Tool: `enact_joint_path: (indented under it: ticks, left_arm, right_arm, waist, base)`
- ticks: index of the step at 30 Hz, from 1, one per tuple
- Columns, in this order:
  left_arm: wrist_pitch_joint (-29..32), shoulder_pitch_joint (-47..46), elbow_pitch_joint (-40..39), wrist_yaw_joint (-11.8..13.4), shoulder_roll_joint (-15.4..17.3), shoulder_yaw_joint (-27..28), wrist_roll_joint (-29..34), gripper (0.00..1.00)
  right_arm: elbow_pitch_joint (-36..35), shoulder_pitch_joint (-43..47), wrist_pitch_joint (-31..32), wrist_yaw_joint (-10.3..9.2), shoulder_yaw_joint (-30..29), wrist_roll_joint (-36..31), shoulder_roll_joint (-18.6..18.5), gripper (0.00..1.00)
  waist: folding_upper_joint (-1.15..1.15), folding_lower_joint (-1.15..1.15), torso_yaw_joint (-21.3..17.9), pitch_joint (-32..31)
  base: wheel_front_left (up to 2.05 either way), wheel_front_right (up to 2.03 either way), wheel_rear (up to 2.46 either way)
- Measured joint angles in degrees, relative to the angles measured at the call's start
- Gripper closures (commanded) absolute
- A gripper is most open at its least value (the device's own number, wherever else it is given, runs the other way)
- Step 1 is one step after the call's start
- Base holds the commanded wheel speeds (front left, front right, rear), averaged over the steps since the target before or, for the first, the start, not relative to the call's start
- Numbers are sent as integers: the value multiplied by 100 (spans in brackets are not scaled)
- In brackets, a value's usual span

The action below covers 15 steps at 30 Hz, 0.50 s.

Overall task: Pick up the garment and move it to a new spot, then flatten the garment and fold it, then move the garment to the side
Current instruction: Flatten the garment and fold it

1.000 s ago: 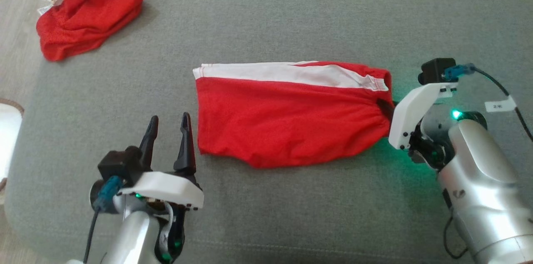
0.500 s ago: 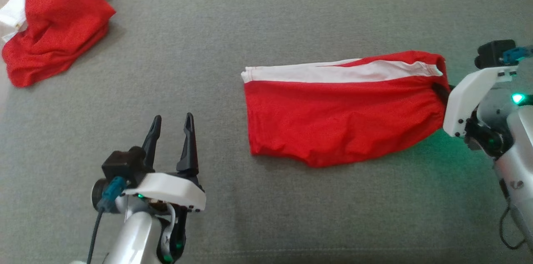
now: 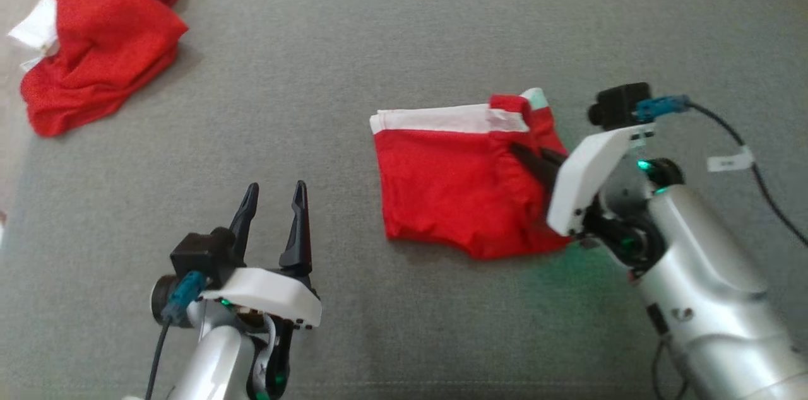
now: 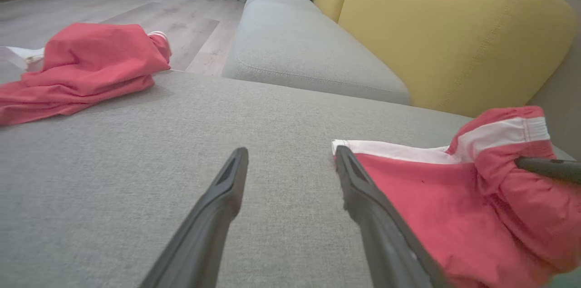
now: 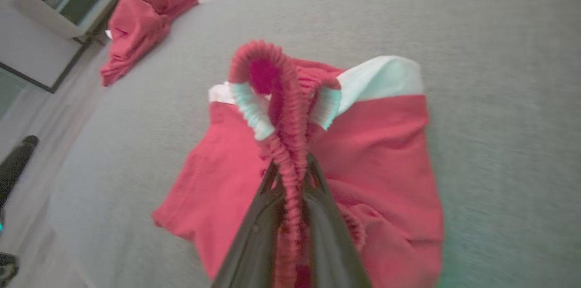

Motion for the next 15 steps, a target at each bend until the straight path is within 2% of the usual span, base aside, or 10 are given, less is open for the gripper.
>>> enact_joint_path:
  ticks: [4, 8, 14, 15]
  left_arm:
    - [0, 5, 14, 0, 0, -7, 0, 0]
    - [0, 5, 13, 1, 0, -22, -1, 0]
    - [0, 4, 11, 4, -1, -49, -36, 0]
    - [0, 4, 11, 5, 0, -54, -57, 0]
  right_arm:
    - [57, -3, -189, 0, 27, 26, 347, 100]
    - [409, -23, -408, 0, 10, -3, 651, 100]
    - [1061, -243, -743, 0, -3, -51, 817, 100]
    - [1157, -307, -801, 0, -1, -49, 823, 86]
  waist:
    - [0, 0, 162, -29]
    - [0, 0, 338, -11]
    - [0, 0, 563, 68]
    - [0, 0, 591, 82]
  base:
    - [0, 0, 0]
    - [0, 0, 0]
    - [0, 0, 0]
    - [0, 0, 0]
